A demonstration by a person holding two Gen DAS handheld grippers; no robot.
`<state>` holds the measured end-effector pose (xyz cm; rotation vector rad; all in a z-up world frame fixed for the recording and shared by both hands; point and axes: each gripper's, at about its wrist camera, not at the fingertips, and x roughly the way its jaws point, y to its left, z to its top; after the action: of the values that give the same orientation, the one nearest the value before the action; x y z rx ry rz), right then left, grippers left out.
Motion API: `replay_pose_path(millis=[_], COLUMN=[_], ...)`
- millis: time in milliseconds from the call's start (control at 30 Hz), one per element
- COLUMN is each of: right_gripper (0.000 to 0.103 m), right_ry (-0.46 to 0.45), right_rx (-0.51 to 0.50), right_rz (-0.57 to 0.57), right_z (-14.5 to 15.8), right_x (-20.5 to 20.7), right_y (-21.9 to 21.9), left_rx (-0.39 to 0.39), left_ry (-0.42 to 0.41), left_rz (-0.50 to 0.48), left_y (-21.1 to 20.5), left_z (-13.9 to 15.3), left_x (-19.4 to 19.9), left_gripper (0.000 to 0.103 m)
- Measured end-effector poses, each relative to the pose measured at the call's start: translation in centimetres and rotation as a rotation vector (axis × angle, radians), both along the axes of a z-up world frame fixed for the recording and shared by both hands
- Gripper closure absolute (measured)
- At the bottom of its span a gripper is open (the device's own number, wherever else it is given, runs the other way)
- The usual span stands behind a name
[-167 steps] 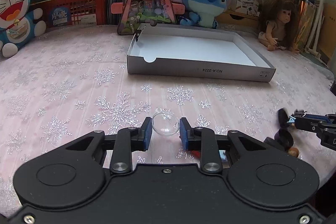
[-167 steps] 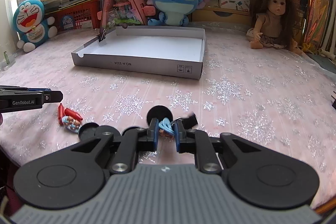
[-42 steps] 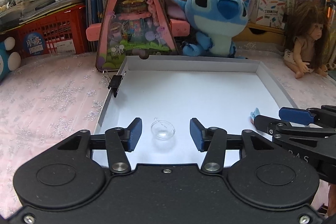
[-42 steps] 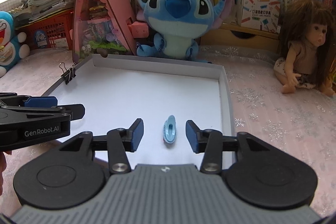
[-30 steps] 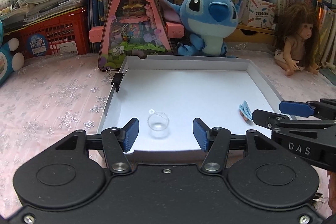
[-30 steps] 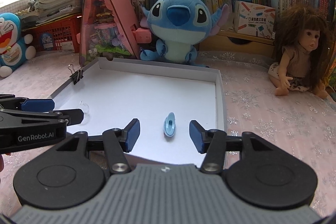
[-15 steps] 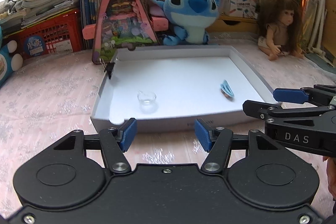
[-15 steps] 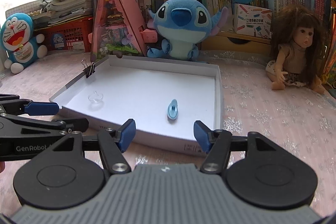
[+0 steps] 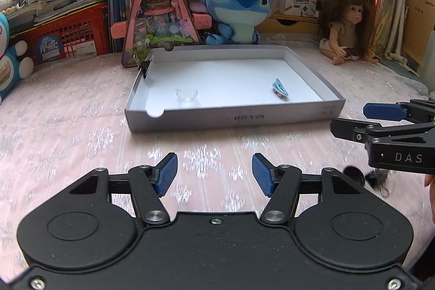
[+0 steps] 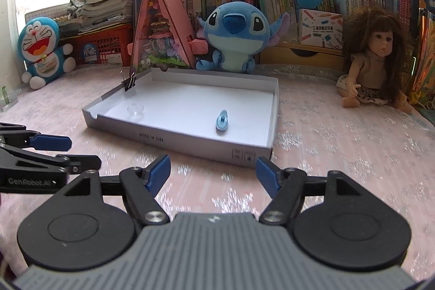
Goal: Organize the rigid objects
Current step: 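Withdraw both open tools from the tray back toward the objects, then grasp a red crayon with the left tool while the right tool grasps a black round lid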
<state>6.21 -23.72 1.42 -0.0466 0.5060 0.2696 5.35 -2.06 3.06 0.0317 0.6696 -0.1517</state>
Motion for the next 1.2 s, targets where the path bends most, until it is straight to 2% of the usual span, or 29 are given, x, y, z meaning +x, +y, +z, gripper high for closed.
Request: replay_pose_path(millis=[233, 367, 433, 667, 800, 1200], right_gripper=[0.023, 0.023, 0.025, 0.042, 0.051, 0.06], right_ry=[0.018, 0.03, 0.034, 0.057, 0.068, 0.097], right_rx=[-0.013, -0.023, -0.039, -0.071, -0.063, -0.04], right_rz=[0.013, 0.042, 0.059, 0.082, 0.08, 0.047], right_z=[-1.5, -2.1, -2.2, -2.7, -2.9, -3.5], right_x=[-2.0, -2.9, -3.3, -3.8, -3.6, -2.7], right_y=[-0.8, -0.7, -0.5, 0.2, 0.2, -0.6], left_rx=[-0.02, -0.032, -0.038, -0.038, -0.032, -0.003], left_ry=[-0.014, -0.003, 0.01, 0.027, 0.025, 0.016], left_rz=[-0.026, -0.04, -0.047, -0.087, -0.097, -0.052], left_y=[1.0, 1.4, 1.7, 2.0, 1.9, 2.5], left_z=[-0.6, -1.0, -1.2, -1.4, -1.4, -1.8], left_x=[-2.6, -3.8, -4.2, -5.6, -6.0, -5.5], left_gripper=[0.045, 0.05, 0.051, 0.067, 0.068, 0.069])
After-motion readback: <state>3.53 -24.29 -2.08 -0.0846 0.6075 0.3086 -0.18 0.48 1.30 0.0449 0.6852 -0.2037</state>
